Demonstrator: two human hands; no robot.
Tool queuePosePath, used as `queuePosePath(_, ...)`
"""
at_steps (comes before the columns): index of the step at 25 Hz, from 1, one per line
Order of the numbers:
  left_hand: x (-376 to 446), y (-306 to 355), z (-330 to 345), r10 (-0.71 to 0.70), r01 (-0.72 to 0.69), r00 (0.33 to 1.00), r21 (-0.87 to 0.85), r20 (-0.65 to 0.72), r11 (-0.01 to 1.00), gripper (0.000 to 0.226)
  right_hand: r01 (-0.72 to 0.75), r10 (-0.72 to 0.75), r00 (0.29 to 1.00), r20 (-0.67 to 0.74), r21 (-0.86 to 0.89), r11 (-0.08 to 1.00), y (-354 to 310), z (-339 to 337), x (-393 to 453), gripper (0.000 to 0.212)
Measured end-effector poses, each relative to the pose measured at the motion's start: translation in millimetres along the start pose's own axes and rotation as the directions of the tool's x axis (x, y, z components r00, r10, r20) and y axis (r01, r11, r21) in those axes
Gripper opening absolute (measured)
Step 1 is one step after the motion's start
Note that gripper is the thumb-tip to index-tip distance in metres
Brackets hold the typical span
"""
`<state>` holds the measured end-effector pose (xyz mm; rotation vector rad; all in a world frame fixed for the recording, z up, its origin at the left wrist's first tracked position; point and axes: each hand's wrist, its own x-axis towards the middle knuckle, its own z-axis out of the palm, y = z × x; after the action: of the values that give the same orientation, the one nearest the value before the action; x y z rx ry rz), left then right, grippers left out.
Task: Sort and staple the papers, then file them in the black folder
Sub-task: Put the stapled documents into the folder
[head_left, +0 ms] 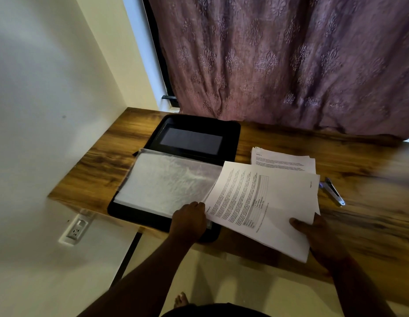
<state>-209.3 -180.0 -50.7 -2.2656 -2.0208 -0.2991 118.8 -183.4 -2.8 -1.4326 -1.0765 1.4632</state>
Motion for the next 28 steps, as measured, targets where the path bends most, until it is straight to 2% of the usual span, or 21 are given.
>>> queuePosePath(2, -0.1, 0.8, 3.6, -0.006, 0.006, 1.0, -0.003, 0.005, 1.0, 0.015, -0.014, 0.015, 1.0, -0.022, 0.041, 0.999, -0.3, 1.6, 0.3, 0.093)
queuePosePath(5, 1.4, 2.5, 4.8, 0.061, -0.06, 0.997, -0.025, 0.038, 0.998, 0.019, -0.048, 0.055, 0.998, -0.04, 0.151, 0.987, -1.1, 2.1, 3.2, 0.039)
queuePosePath(6, 2.2, 3.2, 3.3, 0.096, -0.094, 0.994, -0.033, 0.048, 0.995, 0.019, -0.08, 0.089, 0.995, -0.043, 0.176, 0.981, 2.4, -0.6, 6.3, 0.034)
queuePosePath(9, 9.5, 2.1, 0.0, 0.173, -0.171, 0.983, -0.033, 0.067, 0.985, 0.021, -0.204, 0.214, 0.977, -0.019, 0.227, 0.952, 8.1, -5.2, 7.8, 0.038)
queuePosePath(11, 19.5, 1.1, -5.9, 0.189, -0.188, 0.969, -0.019, 0.158, 0.982, 0.024, -0.27, 0.28, 0.96, -0.021, 0.202, 0.941, 12.6, -8.7, 6.7, 0.049)
queuePosePath(14, 43.2, 3.7, -17.3, 0.055, -0.043, 0.945, -0.043, 0.322, 0.998, 0.032, -0.301, 0.305, 0.952, -0.029, 0.108, 0.948, 12.4, -8.1, 4.3, 0.052)
queuePosePath(16, 59.8, 8.8, -22.1, -0.023, 0.049, 0.91, -0.054, 0.415, 0.997, 0.043, -0.308, 0.312, 0.95, -0.014, 0.116, 0.944, 10.8, -7.2, 4.5, 0.045)
queuePosePath(17, 67.8, 11.5, -22.4, -0.028, 0.053, 0.901, -0.044, 0.434, 0.998, 0.048, -0.314, 0.318, 0.948, -0.009, 0.13, 0.94, 10.0, -6.3, 4.5, 0.042)
queuePosePath(21, 91.3, 19.6, -17.5, 0.016, -0.029, 0.893, 0.023, 0.45, 0.999, 0.055, -0.361, 0.365, 0.93, -0.037, 0.095, 0.928, 5.8, -4.0, 6.6, 0.041)
queuePosePath(26, 110.6, 21.2, -8.4, 0.026, -0.057, 0.91, 0.062, 0.415, 0.996, 0.036, -0.422, 0.427, 0.904, -0.028, 0.101, 0.901, -6.5, 0.6, 2.8, 0.03)
queuePosePath(28, 114.4, 18.4, -6.5, 0.046, -0.086, 0.91, 0.079, 0.412, 0.993, 0.036, -0.434, 0.439, 0.899, -0.018, 0.11, 0.894, -10.7, 3.0, 0.4, 0.024)
